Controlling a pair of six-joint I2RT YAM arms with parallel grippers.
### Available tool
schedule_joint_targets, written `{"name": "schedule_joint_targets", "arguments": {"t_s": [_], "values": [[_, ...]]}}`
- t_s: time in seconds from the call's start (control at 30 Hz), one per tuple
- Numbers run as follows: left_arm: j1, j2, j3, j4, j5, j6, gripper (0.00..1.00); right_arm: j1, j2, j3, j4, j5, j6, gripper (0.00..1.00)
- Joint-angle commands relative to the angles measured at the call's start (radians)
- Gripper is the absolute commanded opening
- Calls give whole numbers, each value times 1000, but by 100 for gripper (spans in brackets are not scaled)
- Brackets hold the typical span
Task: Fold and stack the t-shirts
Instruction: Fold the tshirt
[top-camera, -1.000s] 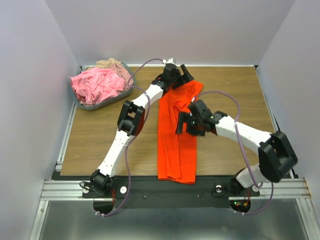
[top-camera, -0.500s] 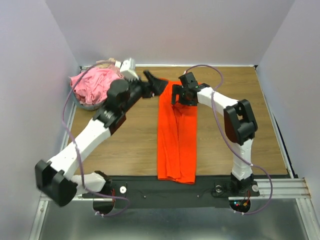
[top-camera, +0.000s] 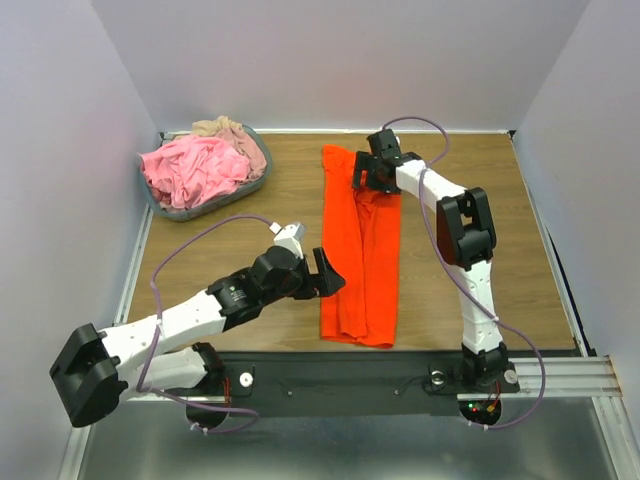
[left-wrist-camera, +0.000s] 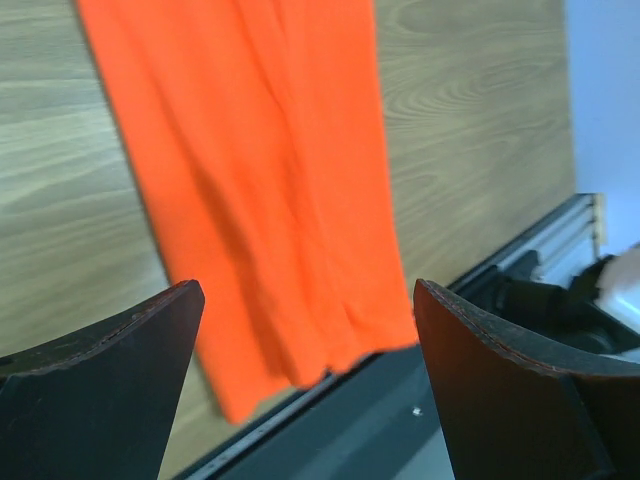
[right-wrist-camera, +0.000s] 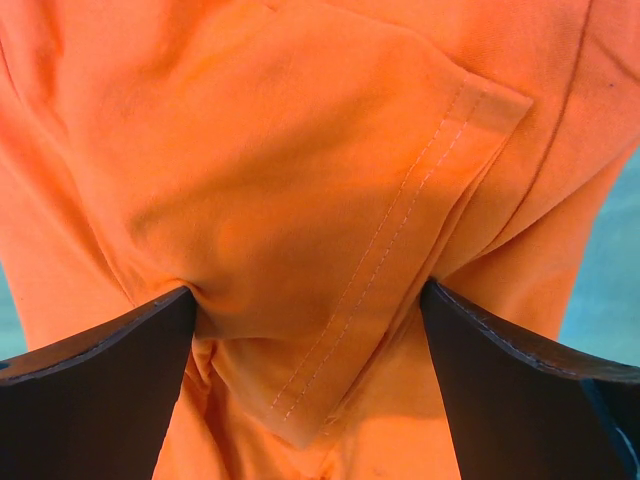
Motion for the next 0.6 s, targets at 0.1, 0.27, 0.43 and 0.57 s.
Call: {"name": "schedule_joint_targets", "arguments": {"t_s": [0.1, 0.27, 0.43, 0.57], "values": [[-106, 24, -3, -20, -89, -92, 91, -35, 106, 122, -44, 1, 9, 100], [-149, 157, 50, -78, -104, -120, 74, -35, 80, 93, -50, -16, -8, 100], [-187, 249, 90, -86, -114, -152, 59, -35, 66, 44, -52, 6, -14, 100], [-219, 307, 136, -91, -118, -165, 58, -35, 71, 25, -52, 3, -13, 100]]}}
